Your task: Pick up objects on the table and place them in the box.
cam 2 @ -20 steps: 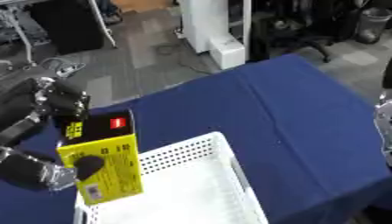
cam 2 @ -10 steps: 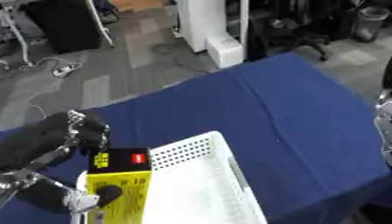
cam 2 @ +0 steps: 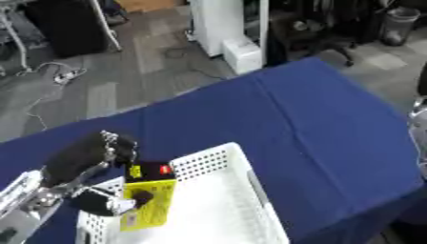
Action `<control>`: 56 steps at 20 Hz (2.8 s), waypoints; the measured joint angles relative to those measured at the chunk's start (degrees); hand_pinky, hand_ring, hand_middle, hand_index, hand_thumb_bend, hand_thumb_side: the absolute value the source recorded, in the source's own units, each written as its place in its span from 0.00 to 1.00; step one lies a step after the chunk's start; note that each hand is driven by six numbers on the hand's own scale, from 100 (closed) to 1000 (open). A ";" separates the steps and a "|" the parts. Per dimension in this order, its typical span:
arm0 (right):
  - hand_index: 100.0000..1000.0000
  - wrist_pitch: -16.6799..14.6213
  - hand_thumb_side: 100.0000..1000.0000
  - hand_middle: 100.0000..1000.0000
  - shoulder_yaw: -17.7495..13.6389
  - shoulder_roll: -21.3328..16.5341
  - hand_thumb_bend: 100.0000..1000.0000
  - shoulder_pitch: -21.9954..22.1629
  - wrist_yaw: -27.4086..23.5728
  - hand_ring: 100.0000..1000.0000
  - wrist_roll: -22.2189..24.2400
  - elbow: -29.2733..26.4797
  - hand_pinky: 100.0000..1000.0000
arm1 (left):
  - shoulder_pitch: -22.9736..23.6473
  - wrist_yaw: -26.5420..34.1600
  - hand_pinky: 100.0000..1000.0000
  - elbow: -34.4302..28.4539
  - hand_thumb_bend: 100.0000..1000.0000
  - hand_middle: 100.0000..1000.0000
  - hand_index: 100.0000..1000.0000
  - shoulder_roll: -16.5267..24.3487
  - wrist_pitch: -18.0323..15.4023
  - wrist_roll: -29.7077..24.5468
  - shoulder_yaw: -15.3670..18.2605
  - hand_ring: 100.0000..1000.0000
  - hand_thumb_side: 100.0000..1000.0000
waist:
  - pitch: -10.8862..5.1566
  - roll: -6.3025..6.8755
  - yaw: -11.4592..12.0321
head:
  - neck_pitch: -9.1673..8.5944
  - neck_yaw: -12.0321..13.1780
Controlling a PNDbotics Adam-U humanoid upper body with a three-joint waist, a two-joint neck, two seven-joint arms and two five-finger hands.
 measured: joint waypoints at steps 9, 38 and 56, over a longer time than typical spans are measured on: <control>0.34 0.51 1.00 0.18 0.15 0.03 0.00 -0.83 -0.33 0.16 0.00 0.00 0.06 | -6.72 -16.38 0.50 26.40 0.75 0.79 0.78 -9.01 -5.70 3.01 7.08 0.69 1.00 | 0.02 -0.01 -0.62 | 0.03 0.21; 0.34 0.25 1.00 0.18 -0.18 0.04 0.00 -0.41 1.13 0.16 -1.13 0.00 0.06 | -7.29 -18.14 0.68 23.56 0.82 0.83 0.80 -3.24 0.52 -1.56 11.58 0.75 0.91 | -0.33 0.01 0.33 | 0.01 1.04; 0.34 -1.06 1.00 0.18 -0.21 0.06 0.00 0.62 1.56 0.16 -0.26 0.00 0.06 | 6.57 27.12 0.49 -13.90 0.80 0.78 0.84 -9.11 2.68 9.41 12.00 0.62 0.91 | 0.29 -1.00 2.16 | -2.18 0.97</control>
